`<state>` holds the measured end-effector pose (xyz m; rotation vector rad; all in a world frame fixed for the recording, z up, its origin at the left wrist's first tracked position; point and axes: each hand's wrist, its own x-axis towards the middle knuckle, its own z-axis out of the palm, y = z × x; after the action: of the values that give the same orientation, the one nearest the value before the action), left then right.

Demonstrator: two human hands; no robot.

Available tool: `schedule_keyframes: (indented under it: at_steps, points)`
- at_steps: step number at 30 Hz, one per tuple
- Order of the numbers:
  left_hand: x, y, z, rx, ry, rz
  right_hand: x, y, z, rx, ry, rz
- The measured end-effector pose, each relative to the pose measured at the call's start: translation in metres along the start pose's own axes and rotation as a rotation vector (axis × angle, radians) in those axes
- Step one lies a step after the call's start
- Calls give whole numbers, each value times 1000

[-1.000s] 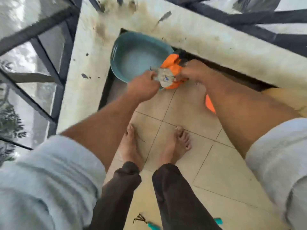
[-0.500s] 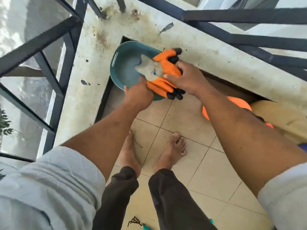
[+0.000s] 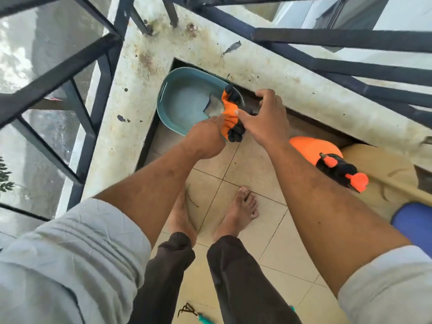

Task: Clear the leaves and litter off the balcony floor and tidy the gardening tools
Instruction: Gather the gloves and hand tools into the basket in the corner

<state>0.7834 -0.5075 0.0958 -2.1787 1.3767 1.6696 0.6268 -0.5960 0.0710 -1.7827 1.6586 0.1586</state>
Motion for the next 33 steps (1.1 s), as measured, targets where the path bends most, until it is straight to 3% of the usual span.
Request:
schedule_keyframes:
  at_steps: [6,16,20,26,33]
  points:
    - [-106,47,-56,-70,25,-49,-98,-19,-67,191,-49,126]
    - [-354,137,-195,-49,151,-74,-306,-111,-293,238,-240,76]
    - [-441,197,-213,-94,195,-25,-360,-132,-375,283,-154,76]
    - [-499,295,-198,-172,76,155,-411,-143,-442,392,6,95]
    - [-522,348,-208,76,-49,323,-471,-115,-476,596,170,250]
